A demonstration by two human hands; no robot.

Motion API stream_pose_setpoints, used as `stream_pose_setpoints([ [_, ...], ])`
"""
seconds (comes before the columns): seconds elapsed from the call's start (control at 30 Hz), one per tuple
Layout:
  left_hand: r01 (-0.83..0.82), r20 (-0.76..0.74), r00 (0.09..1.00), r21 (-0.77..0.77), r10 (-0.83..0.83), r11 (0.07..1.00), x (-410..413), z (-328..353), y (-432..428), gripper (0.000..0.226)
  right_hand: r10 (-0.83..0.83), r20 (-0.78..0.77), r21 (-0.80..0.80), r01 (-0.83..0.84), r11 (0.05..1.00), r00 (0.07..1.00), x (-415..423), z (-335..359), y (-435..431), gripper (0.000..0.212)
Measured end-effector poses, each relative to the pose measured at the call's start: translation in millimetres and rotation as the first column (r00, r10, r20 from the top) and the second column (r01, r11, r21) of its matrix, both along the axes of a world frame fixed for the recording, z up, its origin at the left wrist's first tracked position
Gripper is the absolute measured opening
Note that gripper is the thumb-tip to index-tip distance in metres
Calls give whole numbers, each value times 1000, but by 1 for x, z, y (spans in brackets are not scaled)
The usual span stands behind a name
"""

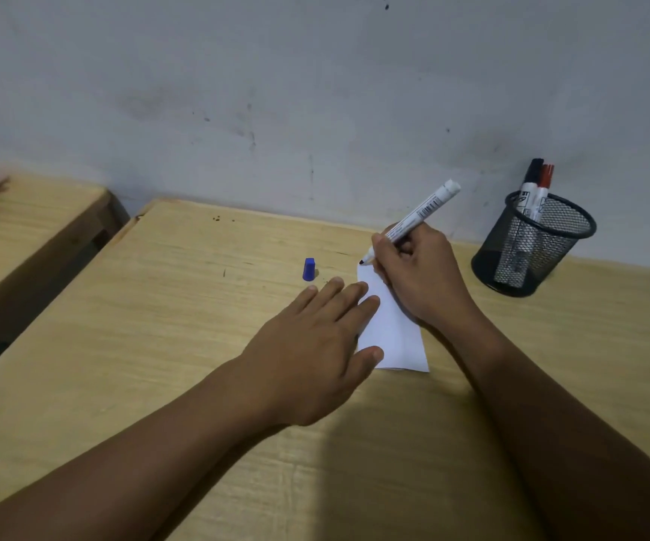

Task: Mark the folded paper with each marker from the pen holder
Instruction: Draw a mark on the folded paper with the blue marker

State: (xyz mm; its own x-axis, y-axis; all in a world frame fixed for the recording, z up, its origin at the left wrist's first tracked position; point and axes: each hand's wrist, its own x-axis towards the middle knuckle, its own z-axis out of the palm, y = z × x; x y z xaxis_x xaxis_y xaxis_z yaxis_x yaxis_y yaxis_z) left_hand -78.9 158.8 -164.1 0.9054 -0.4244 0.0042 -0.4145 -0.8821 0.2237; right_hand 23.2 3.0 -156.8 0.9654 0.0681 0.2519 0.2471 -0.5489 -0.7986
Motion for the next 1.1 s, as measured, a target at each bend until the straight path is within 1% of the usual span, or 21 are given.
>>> stream_pose_setpoints([
  [0.1,-3,1,1000,-14,3,1000,0,-2,0,63,-2,15,-26,2,1000,1000,0,1,0,25],
  [0.4,-5,-7,1000,-15,5,1000,0,-1,0,63,10,45,-76,-7,997,999,1,-1,-1,27],
  [0.63,-9,-25,1000,-8,9,1000,0,3,-2,64,12,27,-83,-10,997,1000,0,1,1,28],
  [0.77,-8,-35,999,4,8,1000,-1,4,-2,64,16,30,-114,-13,993,999,1,0,1,28],
  [1.1,-5,-27,1000,9,5,1000,1,2,-2,64,44,25,-119,-41,992,999,1,2,0,31],
])
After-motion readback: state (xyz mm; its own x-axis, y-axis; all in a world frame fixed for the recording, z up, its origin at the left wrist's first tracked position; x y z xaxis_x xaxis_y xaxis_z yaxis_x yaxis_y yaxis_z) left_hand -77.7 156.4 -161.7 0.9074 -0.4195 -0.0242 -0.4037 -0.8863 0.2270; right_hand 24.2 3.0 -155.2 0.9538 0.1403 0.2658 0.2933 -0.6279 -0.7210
